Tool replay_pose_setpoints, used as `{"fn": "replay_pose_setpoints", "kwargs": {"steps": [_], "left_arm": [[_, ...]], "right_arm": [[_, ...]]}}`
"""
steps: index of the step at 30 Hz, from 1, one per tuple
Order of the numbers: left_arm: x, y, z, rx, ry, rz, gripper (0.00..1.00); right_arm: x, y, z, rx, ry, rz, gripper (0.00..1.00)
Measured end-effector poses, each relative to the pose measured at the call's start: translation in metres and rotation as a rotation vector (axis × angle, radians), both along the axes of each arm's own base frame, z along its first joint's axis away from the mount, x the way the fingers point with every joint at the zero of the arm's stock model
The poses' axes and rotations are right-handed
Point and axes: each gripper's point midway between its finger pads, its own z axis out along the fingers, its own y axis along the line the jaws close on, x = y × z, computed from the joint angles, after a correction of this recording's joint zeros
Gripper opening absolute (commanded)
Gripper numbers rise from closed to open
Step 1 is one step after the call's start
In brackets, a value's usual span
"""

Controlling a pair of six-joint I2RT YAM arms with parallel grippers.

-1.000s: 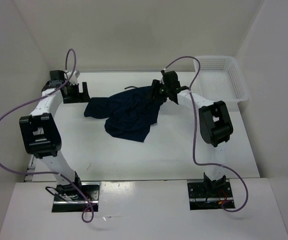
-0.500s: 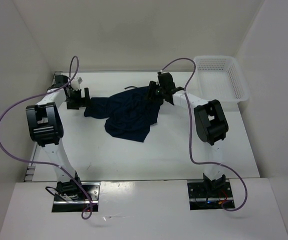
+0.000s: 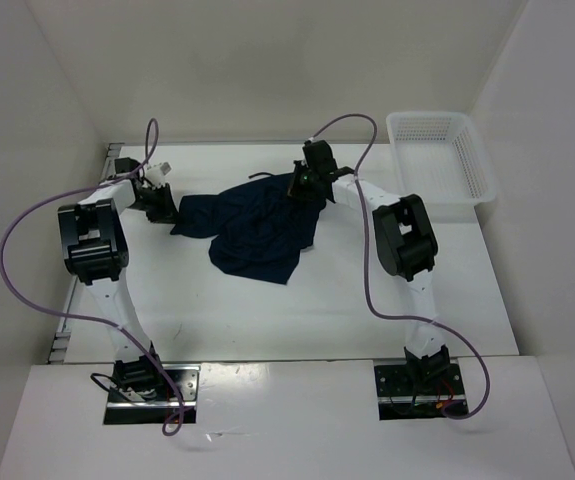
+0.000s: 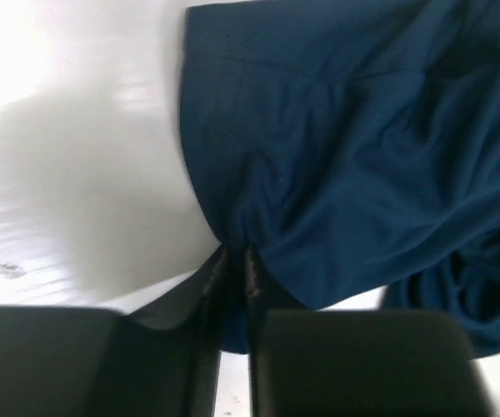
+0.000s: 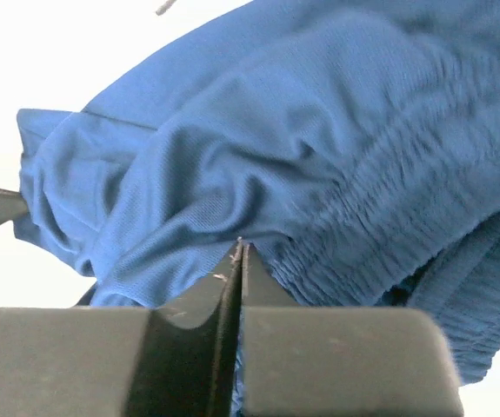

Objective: Fold and stack the shorts
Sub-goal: Move the shorts to the center of the board, then flatten the shorts out

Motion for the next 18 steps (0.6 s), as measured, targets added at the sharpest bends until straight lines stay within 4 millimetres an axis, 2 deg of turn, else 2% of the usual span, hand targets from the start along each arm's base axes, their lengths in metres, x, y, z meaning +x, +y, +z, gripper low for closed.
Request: {"fn": "replay_pose_setpoints", "kwargs": {"steps": [2,6,9,11,12,14,16,18], "left_arm": [[-0.002,-0.004,-0.001,-0.022,0.007,-0.008,0.0],[-0.004,-0.009,0.003,-0.051,0.007,-0.021,0.0],[-0.003,-0.008,0.02,-0.055,-0.01,-0.021,0.0],[0.006,-0.005,0.047,-0.042,-0.07,-0.021,0.0],[0.011,-0.003,0.065,-0.031,-0.116,-0.022,0.0],[0.021,-0.001,0.114,-0.007,-0.23,-0.027,0.0],[0.022,-0.002,0.151,0.008,-0.319,-0.035,0.0],[0.018,-0.006,0.172,0.01,-0.367,-0.045,0.0]], "right_arm": [[0.006,0.002,0.008,-0.003,-0.018,0.004,0.0],[0.021,0.001,0.034,0.001,-0.081,0.012,0.0],[0.027,-0.008,0.049,0.007,-0.111,0.014,0.0],[0.033,-0.024,0.062,0.004,-0.131,0.001,0.03],[0.037,-0.036,0.071,0.004,-0.146,-0.013,0.2],[0.044,-0.06,0.092,0.011,-0.184,-0.05,0.35],[0.043,-0.081,0.102,0.017,-0.194,-0.083,0.46],[0.038,-0.094,0.1,0.015,-0.181,-0.102,0.53]]}}
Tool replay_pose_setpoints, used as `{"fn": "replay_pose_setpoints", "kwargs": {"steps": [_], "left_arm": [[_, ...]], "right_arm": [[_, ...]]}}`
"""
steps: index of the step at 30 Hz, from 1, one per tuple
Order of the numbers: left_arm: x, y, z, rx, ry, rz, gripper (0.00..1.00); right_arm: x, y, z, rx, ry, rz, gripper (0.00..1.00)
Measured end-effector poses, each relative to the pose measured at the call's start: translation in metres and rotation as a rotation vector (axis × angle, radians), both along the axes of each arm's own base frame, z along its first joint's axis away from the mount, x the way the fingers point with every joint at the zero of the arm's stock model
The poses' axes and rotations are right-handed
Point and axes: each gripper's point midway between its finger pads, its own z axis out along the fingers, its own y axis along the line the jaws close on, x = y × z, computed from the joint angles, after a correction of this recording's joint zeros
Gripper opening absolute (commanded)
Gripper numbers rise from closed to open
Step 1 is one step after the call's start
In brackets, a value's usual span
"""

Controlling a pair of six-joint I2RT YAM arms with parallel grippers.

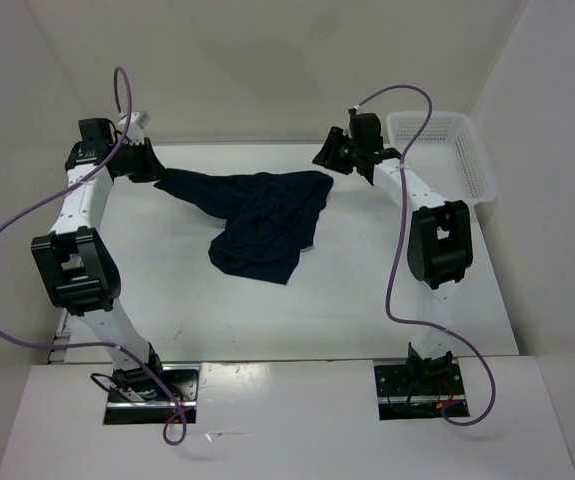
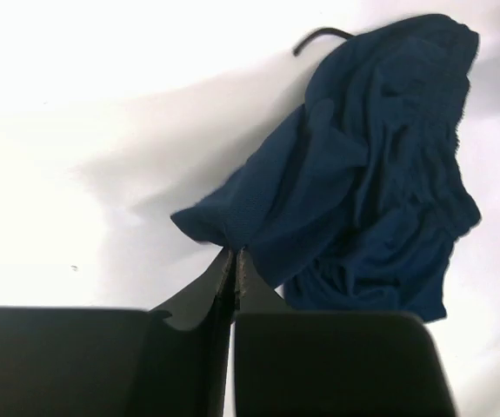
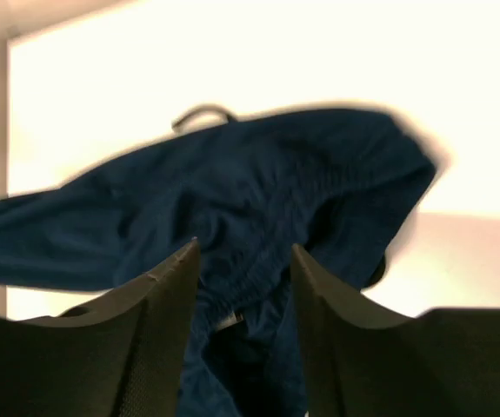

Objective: Fold and stack the shorts
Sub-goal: Flatten the shorts out

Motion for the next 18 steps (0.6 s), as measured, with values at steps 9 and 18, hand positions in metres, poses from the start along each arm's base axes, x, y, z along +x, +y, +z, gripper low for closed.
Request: {"fn": "replay_pose_setpoints", "kwargs": {"steps": [9,18], "left_arm": [[-0.028,-0.008,-0.037,-0.03,0.123,-0.003,0.0],[-0.034,-0.009,-0.047,-0.034,0.148,0.0,0.0]], "right_arm": [[-0.055,0.071,-0.072,0.034,0.211,0.173,0.55],[-0.083,0.099,-0.092,0.05,0.322,0.203,0.55]]}}
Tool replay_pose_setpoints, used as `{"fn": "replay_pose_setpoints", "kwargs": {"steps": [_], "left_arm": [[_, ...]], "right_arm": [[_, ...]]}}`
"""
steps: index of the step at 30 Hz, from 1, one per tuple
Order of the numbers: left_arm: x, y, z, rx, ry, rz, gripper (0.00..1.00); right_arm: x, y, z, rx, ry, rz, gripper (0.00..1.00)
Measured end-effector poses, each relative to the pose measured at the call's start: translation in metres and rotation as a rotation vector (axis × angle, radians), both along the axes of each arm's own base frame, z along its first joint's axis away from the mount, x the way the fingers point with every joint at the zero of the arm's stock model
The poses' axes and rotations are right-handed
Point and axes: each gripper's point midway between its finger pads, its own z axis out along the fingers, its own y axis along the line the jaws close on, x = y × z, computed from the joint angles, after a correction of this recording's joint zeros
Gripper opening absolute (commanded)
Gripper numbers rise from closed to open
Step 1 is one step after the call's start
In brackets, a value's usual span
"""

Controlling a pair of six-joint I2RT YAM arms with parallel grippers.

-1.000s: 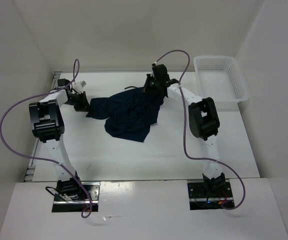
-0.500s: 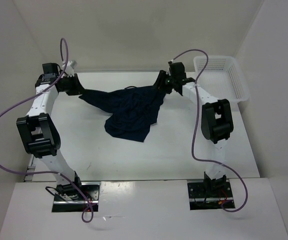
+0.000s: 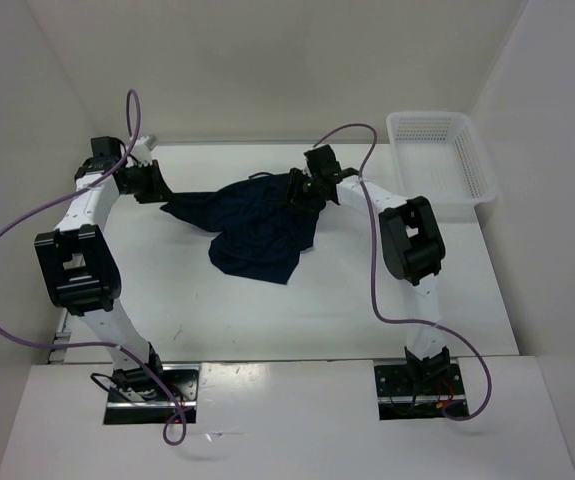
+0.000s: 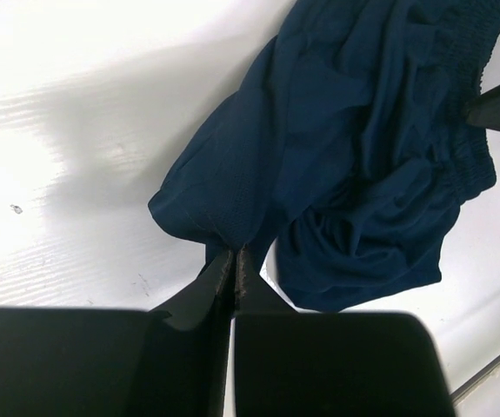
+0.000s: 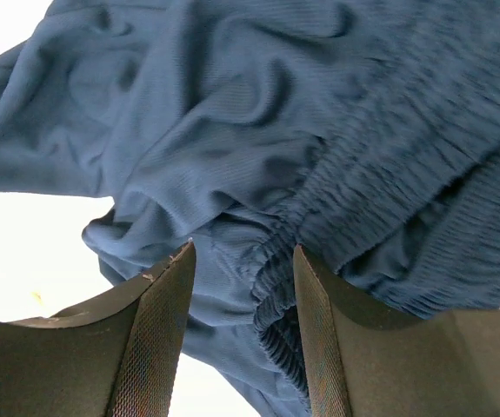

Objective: Fold and stack the shorts
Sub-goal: Flatten the shorts out

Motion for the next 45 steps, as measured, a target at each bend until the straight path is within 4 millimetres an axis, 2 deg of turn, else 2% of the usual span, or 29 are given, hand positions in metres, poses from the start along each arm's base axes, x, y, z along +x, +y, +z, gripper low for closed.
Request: {"fn": "replay_pose_setpoints", "kwargs": {"steps": [8,13,18,25,27,29,30,31,32,35,37,39,41,43,45], "left_arm": [[-0.001,0.0,-0.002,0.0,0.004,0.0,0.0],[-0.001,0.0,-0.003,-0.001,0.006,0.0,0.0],[-0.003,-0.001,-0.005,-0.002,0.012,0.0,0.0],[-0.002,0.001,-0.005,0.004,0.011,0.004,0.0],[-0.002,0.002,-0.006,0.008,0.012,0.008,0.0],[-0.002,0.002,-0.008,0.01,0.014,0.01,0.0],[-0.003,0.002,-0.008,0.01,0.016,0.011,0.0],[-0.003,0.003,-0.009,0.011,0.017,0.012,0.0],[-0.003,0.004,-0.008,0.01,0.015,0.014,0.0],[0.006,0.011,0.004,0.016,-0.009,0.025,0.0],[0.025,0.021,0.028,0.032,-0.071,0.037,0.0],[0.048,0.036,0.064,0.056,-0.164,0.055,0.0],[0.068,0.054,0.111,0.09,-0.291,0.076,0.0],[0.075,0.068,0.15,0.118,-0.386,0.096,0.0],[0.072,0.076,0.184,0.14,-0.465,0.108,0.0]], "right_arm": [[-0.002,-0.019,-0.008,-0.066,0.038,-0.094,0.56],[-0.02,-0.036,0.003,-0.089,0.039,-0.155,0.56],[-0.017,-0.029,0.009,-0.05,0.036,-0.147,0.56],[0.002,-0.006,-0.009,-0.005,0.063,-0.11,0.55],[0.008,-0.001,-0.016,-0.001,0.074,-0.106,0.5],[0.011,0.001,-0.023,-0.003,0.086,-0.102,0.3],[0.012,0.002,-0.025,-0.005,0.09,-0.102,0.07],[0.015,0.004,-0.025,-0.003,0.094,-0.106,0.06],[0.019,0.003,-0.023,-0.006,0.085,-0.107,0.0],[0.045,0.002,0.004,-0.009,-0.009,-0.112,0.0],[0.074,-0.002,0.046,0.009,-0.123,-0.121,0.0],[0.106,-0.016,0.103,0.057,-0.265,-0.143,0.0],[0.128,-0.046,0.162,0.101,-0.407,-0.172,0.0],[0.134,-0.081,0.202,0.102,-0.496,-0.199,0.0],[0.129,-0.115,0.231,0.083,-0.559,-0.224,0.0]]}}
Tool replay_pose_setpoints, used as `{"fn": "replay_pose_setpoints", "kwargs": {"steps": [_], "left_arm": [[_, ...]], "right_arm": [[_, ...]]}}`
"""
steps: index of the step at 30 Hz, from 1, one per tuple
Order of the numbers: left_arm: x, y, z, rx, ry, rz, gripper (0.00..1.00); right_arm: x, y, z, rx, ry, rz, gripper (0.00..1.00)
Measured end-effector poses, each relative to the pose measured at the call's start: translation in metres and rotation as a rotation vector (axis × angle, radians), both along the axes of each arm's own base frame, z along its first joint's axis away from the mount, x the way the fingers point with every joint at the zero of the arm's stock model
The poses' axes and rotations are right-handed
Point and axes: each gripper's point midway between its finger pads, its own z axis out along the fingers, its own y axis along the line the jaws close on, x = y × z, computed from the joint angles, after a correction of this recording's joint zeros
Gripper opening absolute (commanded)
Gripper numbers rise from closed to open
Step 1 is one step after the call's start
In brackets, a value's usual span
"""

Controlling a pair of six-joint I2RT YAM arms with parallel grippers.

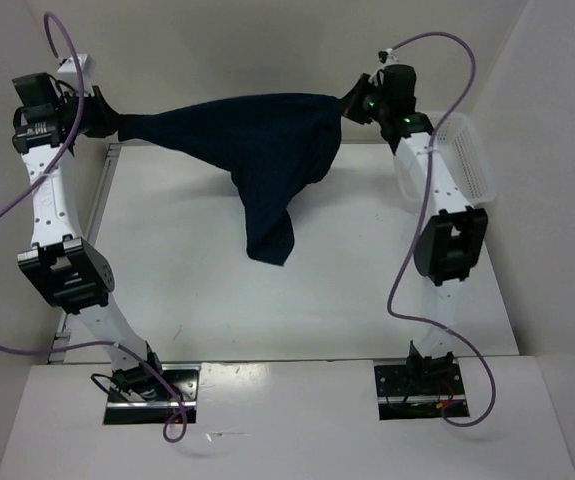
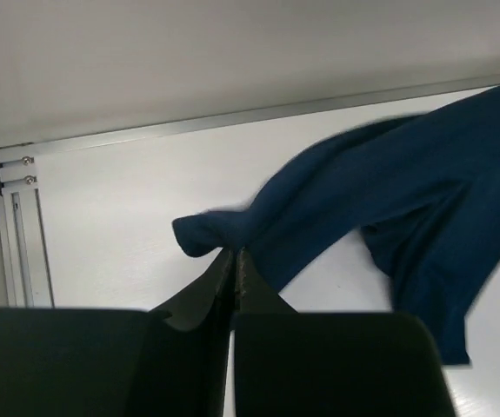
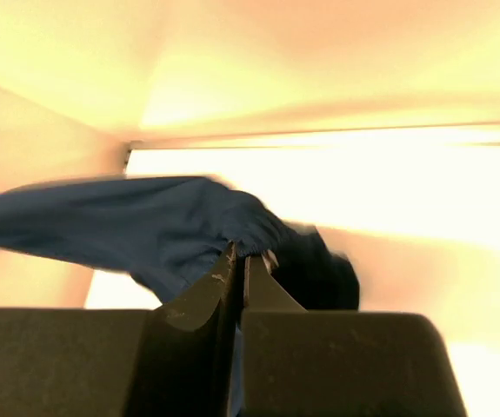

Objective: Fold and stack the shorts
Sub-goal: Flatten the shorts out

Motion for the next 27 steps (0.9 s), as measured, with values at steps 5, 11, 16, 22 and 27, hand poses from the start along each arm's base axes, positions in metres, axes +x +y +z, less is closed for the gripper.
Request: {"fn": "replay_pose_setpoints", "kwargs": {"steps": [5,11,16,22,27], "left_arm": [[-0.04,-0.012,0.0,-0.018,0.036,-0.002,0.01],[-0.113,-0.04,-0.123,-0.139,0.408,0.006,0.11],[-0.196,-0.078,-0.238,-0.195,0.811,-0.004,0.38],[-0.239,-0.093,-0.276,-0.159,0.985,-0.013,0.46],[-0.206,-0.06,-0.263,-0.122,0.867,0.075,0.5]], "right_arm": [[-0.073,-0.012,0.009,-0.05,-0.039,0.08,0.04],[-0.179,-0.019,-0.097,-0.103,0.2,0.124,0.54],[-0.235,-0.044,-0.185,-0.138,0.457,0.08,0.7],[-0.226,-0.047,-0.189,-0.137,0.465,0.051,0.64],[-0.171,-0.033,-0.185,-0.164,0.425,0.052,0.57]]}}
